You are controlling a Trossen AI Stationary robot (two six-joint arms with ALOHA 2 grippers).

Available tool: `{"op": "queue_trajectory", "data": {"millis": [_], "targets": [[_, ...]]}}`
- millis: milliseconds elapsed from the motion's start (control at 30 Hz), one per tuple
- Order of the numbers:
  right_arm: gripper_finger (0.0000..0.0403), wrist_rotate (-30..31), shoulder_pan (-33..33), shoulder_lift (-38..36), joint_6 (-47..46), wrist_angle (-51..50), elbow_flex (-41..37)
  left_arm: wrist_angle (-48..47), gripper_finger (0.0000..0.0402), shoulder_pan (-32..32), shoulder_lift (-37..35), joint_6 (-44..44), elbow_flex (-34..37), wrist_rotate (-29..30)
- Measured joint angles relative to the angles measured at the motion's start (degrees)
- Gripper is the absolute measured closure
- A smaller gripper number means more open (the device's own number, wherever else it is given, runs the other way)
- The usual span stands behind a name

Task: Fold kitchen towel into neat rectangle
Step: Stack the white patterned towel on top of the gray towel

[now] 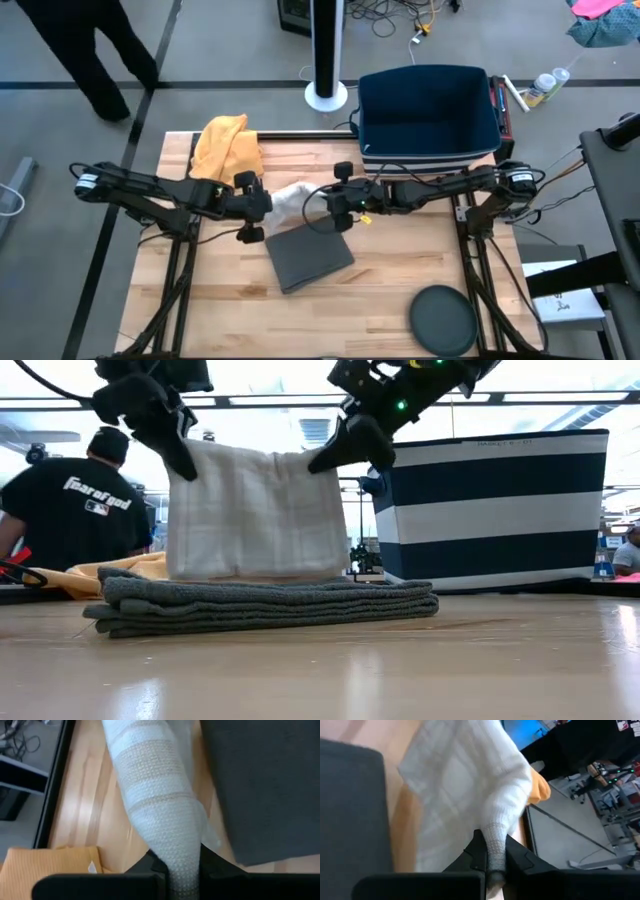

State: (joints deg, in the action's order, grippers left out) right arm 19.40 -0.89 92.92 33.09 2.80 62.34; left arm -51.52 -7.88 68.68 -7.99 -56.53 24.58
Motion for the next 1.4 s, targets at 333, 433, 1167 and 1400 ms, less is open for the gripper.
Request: {"op": "queue_trajectory", "data": {"millis": [333, 433, 1167, 1400], "targets": [[0.039, -2.06, -0.38, 0.0, -3.63, 1.4, -4.43, -1.03, 0.038, -1.65, 3.12, -4.37, 0.04, -0.01], [0.039, -2.3, 0.15, 0.0, -4.81, 2.24, -5.28, -0.99, 0.038, -2.84, 3.71, -5.85, 0.04, -1.39], [0.039, 0.72, 7.63, -0.2, -4.88, 3.2, -4.45, 3.46, 0.0378, -13.93, 8.12, -13.07, 0.09, -3.05], [0.039, 3.14, 5.34, 0.35, 1.01, 8.24, -3.78, -0.66, 0.0378, -13.92, 5.17, -13.19, 0.09, 1.14]]}}
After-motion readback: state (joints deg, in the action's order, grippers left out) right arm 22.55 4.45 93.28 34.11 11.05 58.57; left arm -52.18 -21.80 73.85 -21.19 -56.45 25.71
